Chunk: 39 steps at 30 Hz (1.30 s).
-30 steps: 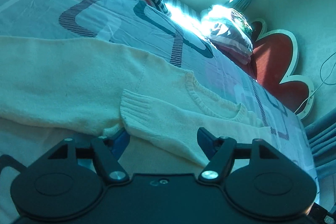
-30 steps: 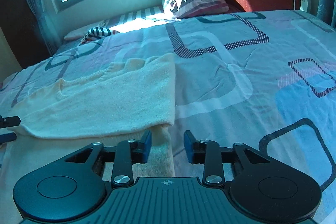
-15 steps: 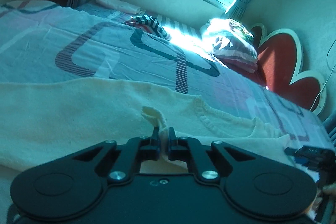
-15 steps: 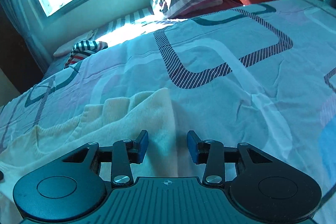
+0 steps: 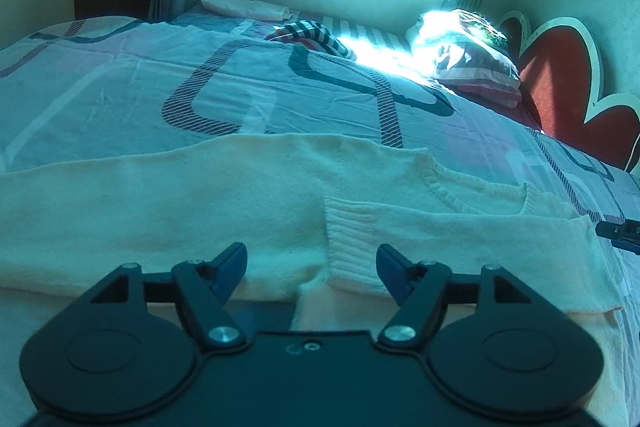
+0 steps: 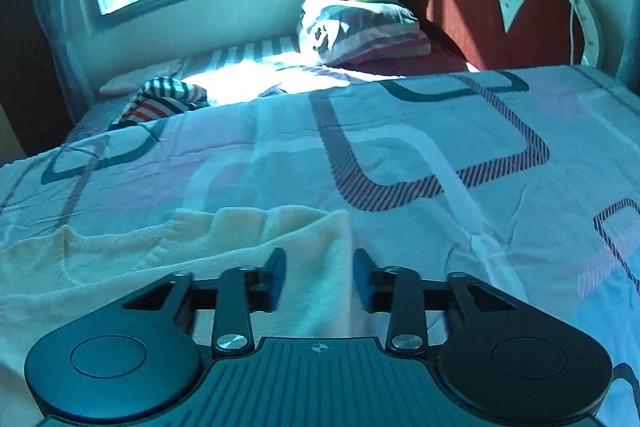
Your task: Fold small clothes
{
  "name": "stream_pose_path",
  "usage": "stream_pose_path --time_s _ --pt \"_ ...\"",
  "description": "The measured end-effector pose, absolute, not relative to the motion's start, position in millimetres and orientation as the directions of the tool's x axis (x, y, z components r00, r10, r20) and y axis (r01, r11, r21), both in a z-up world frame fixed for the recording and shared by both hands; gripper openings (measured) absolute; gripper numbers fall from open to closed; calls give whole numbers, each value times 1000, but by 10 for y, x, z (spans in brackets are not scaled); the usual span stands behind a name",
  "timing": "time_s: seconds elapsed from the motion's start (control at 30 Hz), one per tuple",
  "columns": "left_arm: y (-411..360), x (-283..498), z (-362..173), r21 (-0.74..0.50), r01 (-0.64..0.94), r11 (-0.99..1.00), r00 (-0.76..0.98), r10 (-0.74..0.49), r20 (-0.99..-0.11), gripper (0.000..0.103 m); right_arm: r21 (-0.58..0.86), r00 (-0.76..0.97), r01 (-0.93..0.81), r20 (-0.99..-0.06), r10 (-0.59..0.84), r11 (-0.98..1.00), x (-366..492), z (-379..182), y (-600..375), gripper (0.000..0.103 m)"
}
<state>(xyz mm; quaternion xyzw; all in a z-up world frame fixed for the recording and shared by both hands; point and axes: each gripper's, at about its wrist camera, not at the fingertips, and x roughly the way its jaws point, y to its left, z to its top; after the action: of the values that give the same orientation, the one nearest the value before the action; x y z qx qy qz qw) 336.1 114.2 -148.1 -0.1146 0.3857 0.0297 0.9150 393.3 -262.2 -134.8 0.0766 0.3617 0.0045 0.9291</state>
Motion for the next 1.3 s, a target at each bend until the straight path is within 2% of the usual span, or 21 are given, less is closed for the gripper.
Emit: stream_pose_path --time_s 0.23,0.5,0.6,0.83,0.93,0.97,1.0,1.03,1.1,1.17,1.3 --pt "1746 3035 -1502 -260 -314 913 654 9 -756 70 149 680 -165 -699 222 975 3660 -1419 -1738 53" --pt "2617 2476 -1519 -365 -528 766 642 80 -762 68 170 630 -334 -691 354 927 3571 -1439 -758 53" --pt "2951 2337 -1556 -409 -585 701 653 108 -750 68 186 611 -370 -690 389 910 3579 -1447 -456 53" --pt "3486 2374 -1645 -511 -606 609 715 135 -686 64 172 591 -405 -700 401 898 3623 -1492 -46 53" --pt "3660 2418 -1694 -535 -608 587 736 162 -658 54 166 586 -391 -714 384 905 3653 -1546 6 52" --pt "3697 2447 -1702 -531 -611 587 736 173 -655 43 165 581 -387 -720 379 907 3660 -1568 21 52" --pt "3737 2476 -1713 -521 -618 589 731 186 -657 36 167 575 -382 -727 376 909 3674 -1603 31 52" --pt "3777 2497 -1729 -517 -624 586 727 192 -660 20 174 563 -375 -738 373 910 3691 -1655 39 52" --pt "3837 2505 -1742 -511 -636 578 717 198 -669 3 153 575 -378 -735 361 913 3682 -1723 57 52" --pt "3825 2525 -1679 -512 -626 588 725 197 -660 3 136 577 -384 -737 352 913 3671 -1703 83 52" --pt "3506 2688 -1313 -494 -502 710 791 147 -593 3 209 583 -348 -715 386 914 3684 -1608 -31 52"
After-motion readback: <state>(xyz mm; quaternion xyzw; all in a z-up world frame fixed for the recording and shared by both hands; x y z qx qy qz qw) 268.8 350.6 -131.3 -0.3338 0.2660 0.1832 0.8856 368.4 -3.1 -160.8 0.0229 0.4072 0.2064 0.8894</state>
